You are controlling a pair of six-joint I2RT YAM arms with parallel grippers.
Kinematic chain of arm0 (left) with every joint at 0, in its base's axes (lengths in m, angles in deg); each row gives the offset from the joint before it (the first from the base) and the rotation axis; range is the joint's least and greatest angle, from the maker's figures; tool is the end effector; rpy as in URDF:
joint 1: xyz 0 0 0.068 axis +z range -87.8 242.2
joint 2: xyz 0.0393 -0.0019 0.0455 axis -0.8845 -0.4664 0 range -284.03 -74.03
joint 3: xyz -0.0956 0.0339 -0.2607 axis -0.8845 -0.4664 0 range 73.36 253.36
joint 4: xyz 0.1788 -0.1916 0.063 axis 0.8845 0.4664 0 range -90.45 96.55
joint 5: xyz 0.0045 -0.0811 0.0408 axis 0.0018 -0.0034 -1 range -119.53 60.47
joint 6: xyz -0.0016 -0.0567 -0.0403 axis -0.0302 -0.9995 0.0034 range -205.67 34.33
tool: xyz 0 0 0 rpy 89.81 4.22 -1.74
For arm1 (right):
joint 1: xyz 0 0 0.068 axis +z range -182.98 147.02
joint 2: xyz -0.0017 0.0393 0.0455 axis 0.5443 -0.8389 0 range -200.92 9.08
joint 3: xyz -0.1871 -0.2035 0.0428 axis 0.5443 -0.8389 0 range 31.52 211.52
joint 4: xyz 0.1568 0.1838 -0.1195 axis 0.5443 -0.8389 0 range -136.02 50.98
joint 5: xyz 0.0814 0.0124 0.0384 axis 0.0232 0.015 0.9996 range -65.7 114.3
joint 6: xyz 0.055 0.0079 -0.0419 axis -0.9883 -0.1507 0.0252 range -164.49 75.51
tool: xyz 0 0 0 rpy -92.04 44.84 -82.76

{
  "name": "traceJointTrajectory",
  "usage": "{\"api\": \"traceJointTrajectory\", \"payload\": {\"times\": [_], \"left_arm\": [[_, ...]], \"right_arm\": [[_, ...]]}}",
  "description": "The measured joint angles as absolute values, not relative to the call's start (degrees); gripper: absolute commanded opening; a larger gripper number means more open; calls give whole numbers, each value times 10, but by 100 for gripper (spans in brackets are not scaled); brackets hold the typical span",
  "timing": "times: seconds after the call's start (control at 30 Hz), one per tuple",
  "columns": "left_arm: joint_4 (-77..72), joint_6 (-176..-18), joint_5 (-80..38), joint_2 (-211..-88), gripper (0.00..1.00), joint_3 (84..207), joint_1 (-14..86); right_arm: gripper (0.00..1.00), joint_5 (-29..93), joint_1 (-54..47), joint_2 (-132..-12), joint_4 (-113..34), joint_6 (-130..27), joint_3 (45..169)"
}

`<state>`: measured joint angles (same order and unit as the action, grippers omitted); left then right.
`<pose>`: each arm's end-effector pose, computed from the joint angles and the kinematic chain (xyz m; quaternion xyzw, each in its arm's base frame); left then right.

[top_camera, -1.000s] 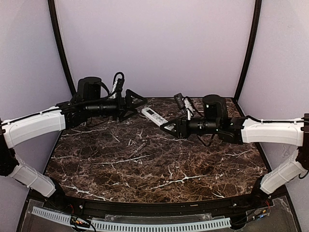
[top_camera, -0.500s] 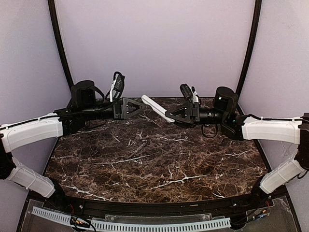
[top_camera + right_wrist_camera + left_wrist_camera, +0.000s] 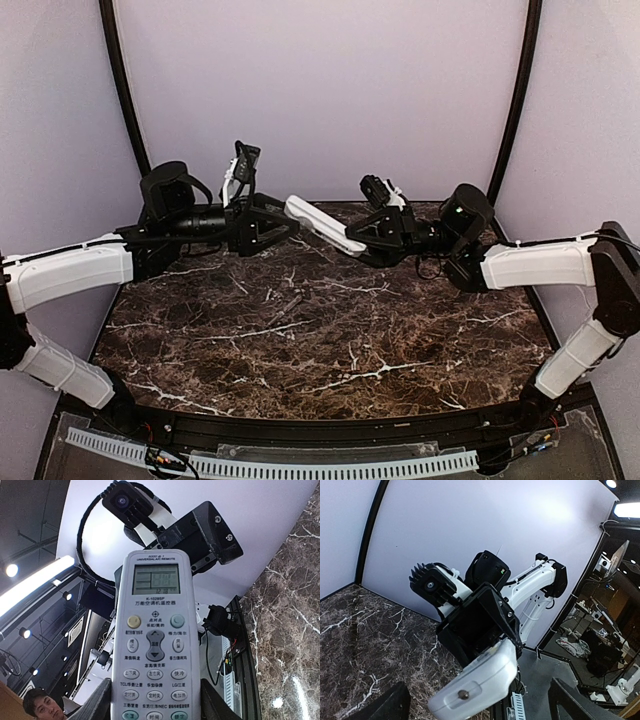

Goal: Unload the batteries from the remote control

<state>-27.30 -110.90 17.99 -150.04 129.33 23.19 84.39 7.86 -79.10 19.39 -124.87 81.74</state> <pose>0.2261 -0.2367 0.3594 0.3721 0.5670 -0.5905 0.4375 0.2282 0.2620 0.3114 -0.2200 0.6037 0.7597 0.1001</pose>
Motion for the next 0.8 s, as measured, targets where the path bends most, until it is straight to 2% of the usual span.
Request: {"api": "traceJointTrajectory", "payload": {"times": [0.33,0.43,0.5,0.63,0.8], "left_arm": [[-308,-1105,226,-1536,70,1316,232],[-313,-1104,238,-1541,57,1322,232],[-315,-1103,242,-1544,54,1323,233],[-317,-1103,256,-1549,55,1325,234],[-316,-1103,265,-1550,50,1325,234]], "right_arm": [[0,876,79,-828,272,-1334,818],[0,879,80,-846,296,-1362,818],[0,883,80,-852,314,-1375,818],[0,887,80,-857,330,-1394,818],[0,890,81,-867,354,-1416,820]]}}
